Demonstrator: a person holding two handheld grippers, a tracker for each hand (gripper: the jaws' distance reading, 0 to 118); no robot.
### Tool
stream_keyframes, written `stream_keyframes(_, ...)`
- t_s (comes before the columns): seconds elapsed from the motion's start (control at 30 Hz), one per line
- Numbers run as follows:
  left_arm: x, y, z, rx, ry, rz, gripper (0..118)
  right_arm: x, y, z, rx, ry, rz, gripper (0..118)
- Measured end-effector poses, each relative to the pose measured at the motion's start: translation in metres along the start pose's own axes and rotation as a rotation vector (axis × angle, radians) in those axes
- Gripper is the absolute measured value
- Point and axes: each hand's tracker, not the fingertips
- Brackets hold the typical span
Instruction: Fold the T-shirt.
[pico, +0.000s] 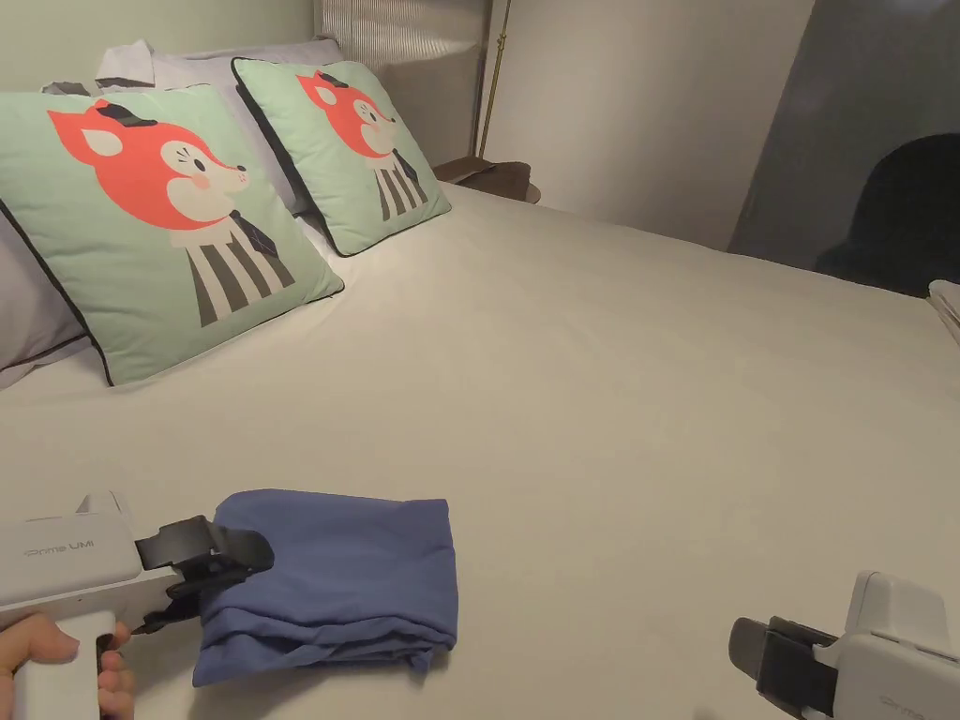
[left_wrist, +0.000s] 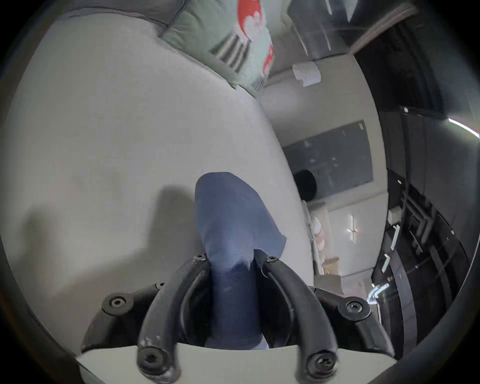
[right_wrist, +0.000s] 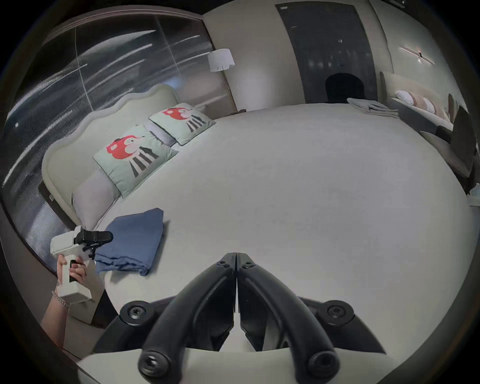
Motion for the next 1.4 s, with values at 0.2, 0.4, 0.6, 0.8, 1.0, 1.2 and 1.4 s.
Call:
stream_keyframes(0.2, 0.043, -0.028, 0.005, 0.17, 0.247, -0.23, 111, 0.004, 0.003, 0.006, 0.005, -0.023, 0.028, 0)
stream_keyframes(0.4, 0.115, -0.068, 0.022, 0.336, 0.352, -0.562, 110, 0.024, 0.004, 0.042, 0.077, -0.061, 0.006, 0)
stream_keyframes(0.6, 0.188, -0.153, -0.001, 0.306, 0.294, -0.76, 51, 0.049, -0.005, 0.092, 0.17, -0.158, 0.007, 0)
stream_keyframes(0.8, 0.237, -0.24, -0.045, 0.225, 0.222, -0.857, 1, 0.079, -0.022, 0.153, 0.315, -0.294, 0.048, 0)
stream_keyframes(1.0, 0.296, -0.302, -0.038, 0.371, 0.124, -0.999, 0, 0.109, -0.03, 0.216, 0.509, -0.451, 0.108, 0)
stream_keyframes(1.2, 0.34, -0.326, -0.017, 0.624, 0.025, -1.116, 0, 0.107, -0.019, 0.261, 0.714, -0.519, 0.162, 0)
stream_keyframes(1.4, 0.35, -0.333, -0.002, 0.701, -0.017, -1.119, 0, 0.1, -0.013, 0.281, 0.828, -0.563, 0.202, 0)
